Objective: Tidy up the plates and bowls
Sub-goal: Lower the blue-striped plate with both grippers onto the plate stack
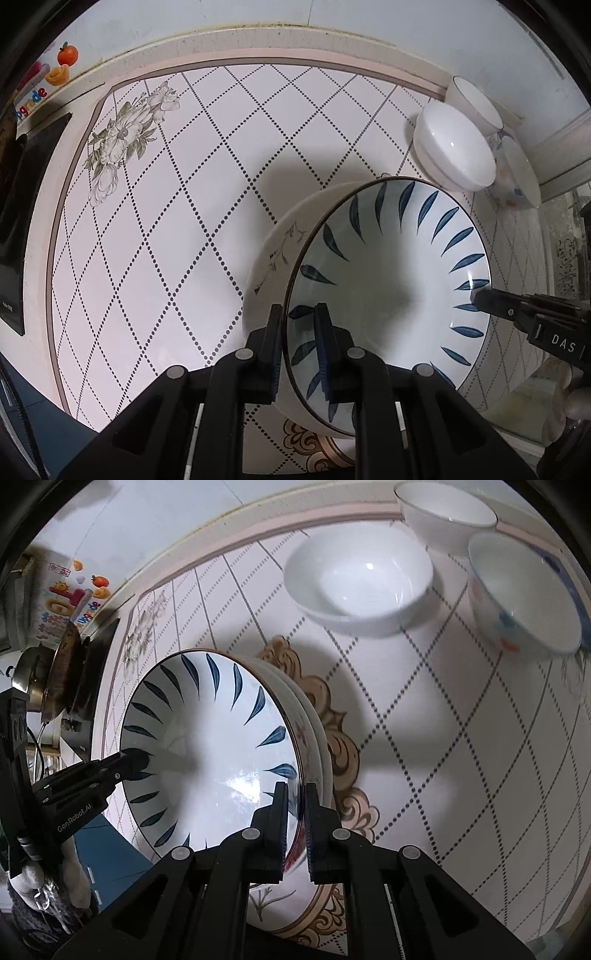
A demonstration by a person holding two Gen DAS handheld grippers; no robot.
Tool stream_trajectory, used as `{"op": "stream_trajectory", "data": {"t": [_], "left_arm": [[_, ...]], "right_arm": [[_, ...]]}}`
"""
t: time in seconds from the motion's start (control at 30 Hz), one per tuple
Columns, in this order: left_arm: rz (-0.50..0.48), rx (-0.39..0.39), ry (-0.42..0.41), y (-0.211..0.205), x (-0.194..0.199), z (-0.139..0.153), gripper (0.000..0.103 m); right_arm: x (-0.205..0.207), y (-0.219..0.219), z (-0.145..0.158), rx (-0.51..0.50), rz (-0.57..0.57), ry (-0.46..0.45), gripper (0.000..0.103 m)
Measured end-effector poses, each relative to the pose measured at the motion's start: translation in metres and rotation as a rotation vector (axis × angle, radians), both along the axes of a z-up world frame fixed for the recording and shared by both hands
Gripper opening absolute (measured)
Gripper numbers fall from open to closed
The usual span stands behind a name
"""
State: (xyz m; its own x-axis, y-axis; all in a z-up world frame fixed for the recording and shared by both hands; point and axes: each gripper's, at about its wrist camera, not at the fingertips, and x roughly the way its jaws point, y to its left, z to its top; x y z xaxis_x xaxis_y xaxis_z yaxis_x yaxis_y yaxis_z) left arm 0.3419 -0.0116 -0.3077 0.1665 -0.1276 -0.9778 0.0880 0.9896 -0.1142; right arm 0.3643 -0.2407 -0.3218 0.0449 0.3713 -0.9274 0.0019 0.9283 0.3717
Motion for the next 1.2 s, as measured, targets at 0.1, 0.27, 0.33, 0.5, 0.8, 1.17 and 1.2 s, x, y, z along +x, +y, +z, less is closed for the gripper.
{"op": "stream_trajectory", "data": {"t": [0.1,0.27,0.33,0.5,0.8,1.17,1.2], "left_arm": [[0.008,0.006,0.004,0.001,0.000,-0.004,0.015],[0.025,0.007,0.011,0.005,0.005,-0.008,0.015],[0.029,0.007,0.017,0.006,0.007,-0.009,0.015],[0.039,0.010,0.026,0.006,0.009,-0.014,0.015],[0.065,0.012,0.026,0.008,0.009,-0.020,0.016],[0.132,-0.043,0.054,0.019,0.004,-0.023,0.017],[0.137,-0.046,0.056,0.020,0.003,-0.023,0.017]], "right_arm": [[-0.003,-0.001,-0.006,0.007,-0.005,0.005,0.010],[0.000,0.002,-0.011,0.005,-0.007,0.002,0.010],[0.001,0.003,-0.011,0.002,-0.007,0.002,0.010],[0.002,0.006,-0.014,-0.003,0.001,0.003,0.010],[0.004,0.012,-0.015,-0.015,0.024,-0.008,0.010],[0.004,0.006,-0.016,0.014,0.009,0.008,0.010],[0.004,0.007,-0.015,0.009,0.012,0.006,0.010]]}}
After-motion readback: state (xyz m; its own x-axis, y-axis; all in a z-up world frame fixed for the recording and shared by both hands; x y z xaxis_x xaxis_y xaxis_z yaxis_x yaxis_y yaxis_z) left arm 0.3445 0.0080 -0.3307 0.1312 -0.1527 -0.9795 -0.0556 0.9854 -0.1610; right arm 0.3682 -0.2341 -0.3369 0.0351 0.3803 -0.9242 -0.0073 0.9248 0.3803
